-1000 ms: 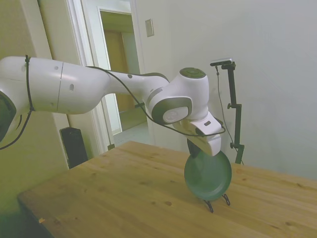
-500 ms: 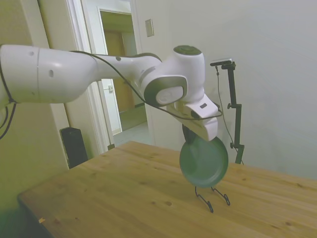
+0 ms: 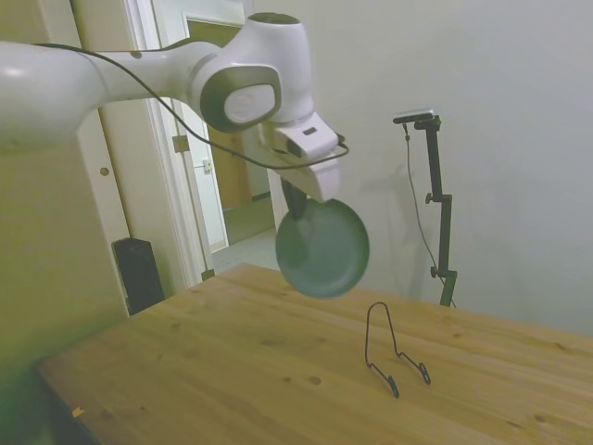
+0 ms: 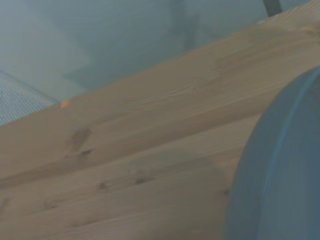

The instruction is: Unload the plate

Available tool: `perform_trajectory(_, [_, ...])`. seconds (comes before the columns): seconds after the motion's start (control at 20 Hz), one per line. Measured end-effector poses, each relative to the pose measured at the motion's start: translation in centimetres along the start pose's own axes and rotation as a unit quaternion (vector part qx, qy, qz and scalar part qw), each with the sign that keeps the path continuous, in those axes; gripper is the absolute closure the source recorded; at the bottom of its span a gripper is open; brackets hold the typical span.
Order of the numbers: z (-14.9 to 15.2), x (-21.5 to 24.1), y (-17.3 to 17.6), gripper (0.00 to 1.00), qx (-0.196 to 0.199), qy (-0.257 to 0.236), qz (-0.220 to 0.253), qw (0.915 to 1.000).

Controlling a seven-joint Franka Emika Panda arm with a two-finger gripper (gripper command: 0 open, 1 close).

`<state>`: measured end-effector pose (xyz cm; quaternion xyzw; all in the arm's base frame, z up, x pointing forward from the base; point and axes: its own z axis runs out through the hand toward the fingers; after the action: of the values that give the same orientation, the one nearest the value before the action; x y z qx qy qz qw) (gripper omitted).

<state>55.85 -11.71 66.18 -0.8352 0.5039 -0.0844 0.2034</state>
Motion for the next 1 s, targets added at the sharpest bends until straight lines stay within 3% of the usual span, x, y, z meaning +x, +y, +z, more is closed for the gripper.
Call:
perform_trajectory(0.15, [5.2,-4.6,-4.0,1.0,-0.049,0.023,0.014,0.9984])
perform_trajectory(0.25, [10.6,-6.3,-5.9,1.0,-0.095,0.041,0.032,0.9942])
perform_trajectory(0.45, [19.8,-6.2,-7.5,1.0,-0.164,0.072,0.061,0.9819])
perform_trajectory(0.65, [27.8,-4.8,-7.0,1.0,-0.22,0.077,0.081,0.9691])
perform_trajectory(1.0, [33.7,-2.7,-6.0,1.0,-0.253,0.083,0.096,0.9589])
